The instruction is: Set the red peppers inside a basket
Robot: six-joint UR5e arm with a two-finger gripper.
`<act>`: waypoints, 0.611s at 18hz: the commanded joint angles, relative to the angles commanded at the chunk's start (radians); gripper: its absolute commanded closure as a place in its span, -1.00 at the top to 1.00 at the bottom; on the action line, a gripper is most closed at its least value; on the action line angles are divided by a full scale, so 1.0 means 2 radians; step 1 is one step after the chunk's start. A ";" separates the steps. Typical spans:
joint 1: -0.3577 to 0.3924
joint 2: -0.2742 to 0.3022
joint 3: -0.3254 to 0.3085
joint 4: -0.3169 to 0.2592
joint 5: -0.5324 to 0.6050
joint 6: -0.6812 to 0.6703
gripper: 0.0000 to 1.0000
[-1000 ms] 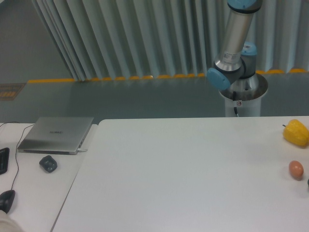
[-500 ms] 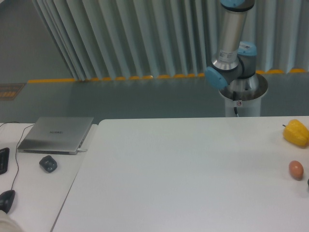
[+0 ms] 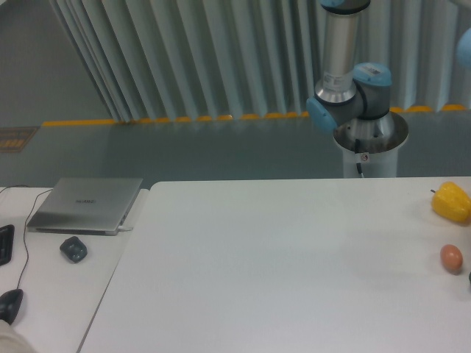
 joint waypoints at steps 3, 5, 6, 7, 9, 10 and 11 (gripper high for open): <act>-0.023 -0.015 0.010 0.000 -0.006 -0.029 1.00; -0.024 -0.018 0.010 -0.001 -0.014 -0.028 1.00; -0.022 -0.018 0.010 -0.001 -0.022 -0.028 1.00; -0.022 -0.018 0.009 -0.001 -0.029 -0.028 1.00; -0.021 -0.019 0.009 -0.001 -0.031 -0.028 1.00; -0.021 -0.020 0.009 -0.001 -0.031 -0.028 1.00; -0.021 -0.020 0.008 -0.001 -0.031 -0.028 1.00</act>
